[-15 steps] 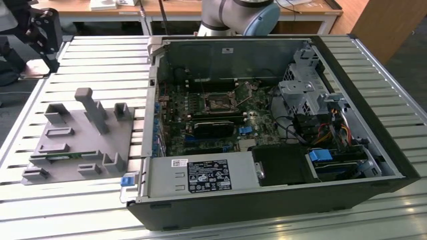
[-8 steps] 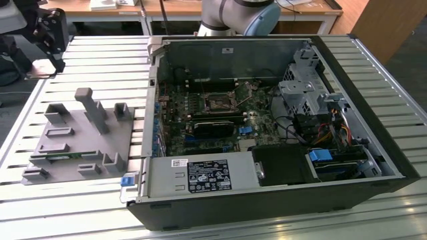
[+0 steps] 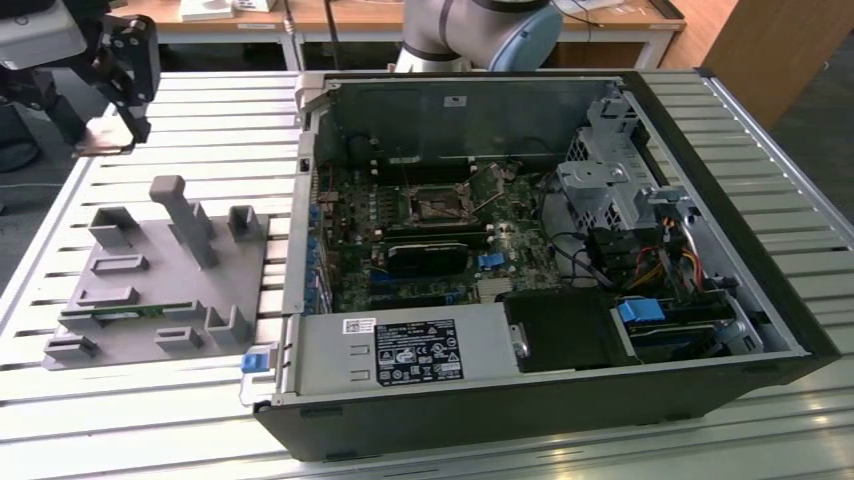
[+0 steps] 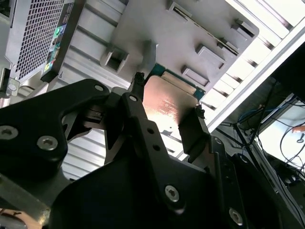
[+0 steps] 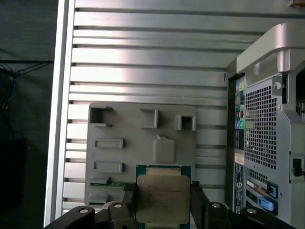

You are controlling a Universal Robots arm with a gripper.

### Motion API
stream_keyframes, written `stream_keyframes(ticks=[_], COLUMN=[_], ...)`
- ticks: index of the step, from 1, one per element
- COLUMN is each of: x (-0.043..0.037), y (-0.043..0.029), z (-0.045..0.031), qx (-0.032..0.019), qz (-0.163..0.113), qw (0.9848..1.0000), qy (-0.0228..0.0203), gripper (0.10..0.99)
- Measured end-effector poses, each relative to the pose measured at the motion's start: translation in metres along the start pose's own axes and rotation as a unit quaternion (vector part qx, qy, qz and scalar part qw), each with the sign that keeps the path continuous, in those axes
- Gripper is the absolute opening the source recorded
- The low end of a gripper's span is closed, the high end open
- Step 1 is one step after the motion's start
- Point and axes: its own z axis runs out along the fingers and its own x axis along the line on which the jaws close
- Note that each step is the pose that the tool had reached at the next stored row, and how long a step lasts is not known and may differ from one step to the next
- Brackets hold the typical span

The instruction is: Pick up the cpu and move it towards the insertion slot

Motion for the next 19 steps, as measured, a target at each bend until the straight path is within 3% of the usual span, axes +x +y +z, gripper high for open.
stream_keyframes(ticks=[19], x=[-0.0352], y=[0.0003], z=[-0.0006], qx=[0.0000], qz=[0.000], qw=[1.0000], qy=[0.0001], gripper=[0.541])
